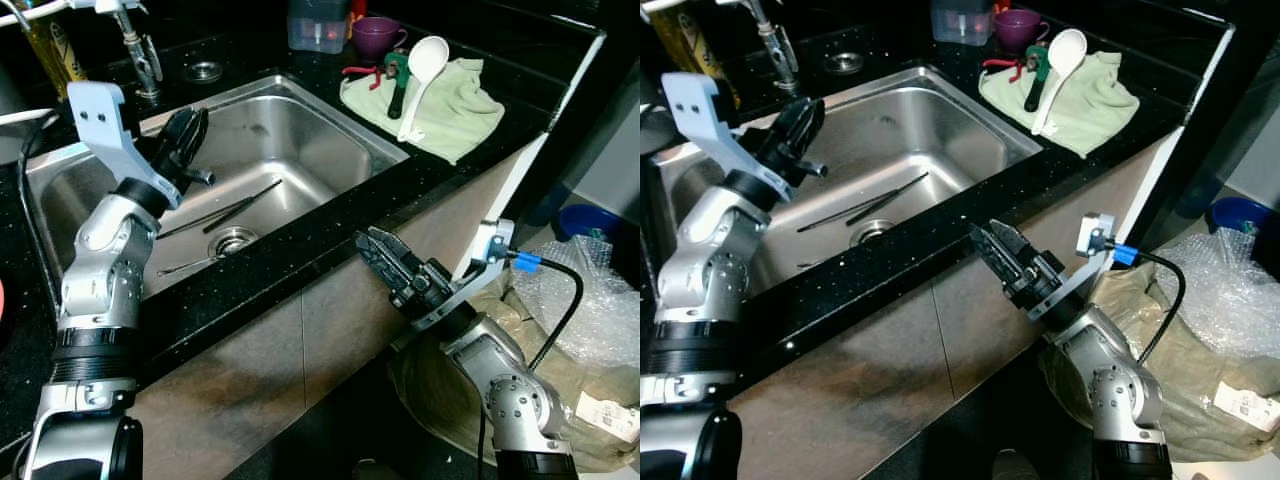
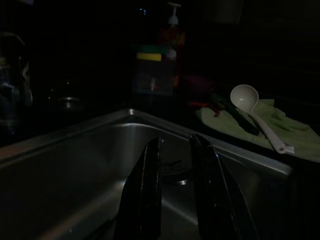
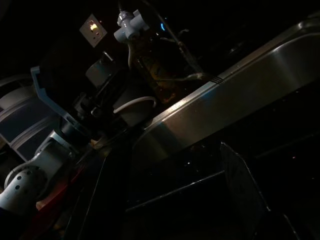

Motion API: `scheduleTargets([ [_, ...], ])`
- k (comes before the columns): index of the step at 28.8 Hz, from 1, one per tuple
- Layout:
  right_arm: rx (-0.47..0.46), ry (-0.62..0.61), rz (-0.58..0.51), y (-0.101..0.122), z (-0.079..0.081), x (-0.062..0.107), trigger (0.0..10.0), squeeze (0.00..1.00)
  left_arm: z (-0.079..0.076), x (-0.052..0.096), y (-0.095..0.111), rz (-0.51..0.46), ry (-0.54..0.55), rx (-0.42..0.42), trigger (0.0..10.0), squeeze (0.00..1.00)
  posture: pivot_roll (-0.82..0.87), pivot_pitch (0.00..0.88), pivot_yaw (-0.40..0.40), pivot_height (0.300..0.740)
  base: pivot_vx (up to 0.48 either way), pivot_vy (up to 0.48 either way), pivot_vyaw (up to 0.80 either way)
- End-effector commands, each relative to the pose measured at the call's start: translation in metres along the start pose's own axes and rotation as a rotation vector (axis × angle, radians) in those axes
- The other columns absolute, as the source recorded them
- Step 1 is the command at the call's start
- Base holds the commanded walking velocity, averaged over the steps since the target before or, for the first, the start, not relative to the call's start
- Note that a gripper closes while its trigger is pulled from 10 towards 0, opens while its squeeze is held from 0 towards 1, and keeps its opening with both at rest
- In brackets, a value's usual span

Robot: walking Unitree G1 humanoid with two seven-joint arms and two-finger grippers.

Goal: Kitchen organization

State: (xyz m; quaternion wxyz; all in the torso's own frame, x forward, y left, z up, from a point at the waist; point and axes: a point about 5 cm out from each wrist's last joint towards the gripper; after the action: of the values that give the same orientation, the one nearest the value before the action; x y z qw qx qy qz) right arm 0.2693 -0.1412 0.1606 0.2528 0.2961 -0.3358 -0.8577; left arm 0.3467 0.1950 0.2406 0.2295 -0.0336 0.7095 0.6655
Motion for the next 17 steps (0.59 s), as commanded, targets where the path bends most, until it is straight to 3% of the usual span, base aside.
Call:
scheduleTargets([
  [1,0.009,0.005,0.02,-0.002,0.002,0.0,10.0,0.0,-0.001,0.002,-0.009,0.035,0.004,-0.007,10.0,0.0,-0.07,0.073,0.035,0.74,0.0,0.0,0.0],
  [8,0.017,0.03,0.031,-0.004,0.005,0.001,10.0,0.0,-0.003,0.003,-0.02,0.081,0.009,-0.012,10.0,0.0,-0.07,0.074,0.034,0.74,0.0,0.0,0.74],
  [15,-0.011,0.02,0.025,-0.004,0.003,0.001,10.0,0.0,-0.005,0.007,-0.031,0.113,0.015,-0.011,10.0,0.0,-0.07,0.076,0.032,0.74,0.0,0.0,0.0],
  [16,-0.009,0.022,0.026,-0.004,0.003,0.001,10.0,0.0,-0.006,0.008,-0.033,0.114,0.009,-0.002,10.0,0.05,-0.07,0.076,0.032,0.74,0.0,0.0,0.0],
  [17,-0.009,0.024,0.026,-0.004,0.003,0.001,10.0,0.0,-0.007,0.008,-0.034,0.115,0.007,0.005,10.0,0.55,-0.07,0.076,0.032,0.74,0.0,0.0,0.0],
])
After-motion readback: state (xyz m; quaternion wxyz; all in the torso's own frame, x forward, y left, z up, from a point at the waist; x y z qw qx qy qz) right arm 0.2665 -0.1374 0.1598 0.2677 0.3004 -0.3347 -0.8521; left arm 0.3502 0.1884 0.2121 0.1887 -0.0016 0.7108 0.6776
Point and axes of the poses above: a point about 5 cm out from each wrist's last joint towards the gripper, its own x axis pointing back from the gripper into the wrist, its own y axis along the axis of the wrist's last joint, z = x × y, and after that the axes turned 7 degrees about -x, right-handed
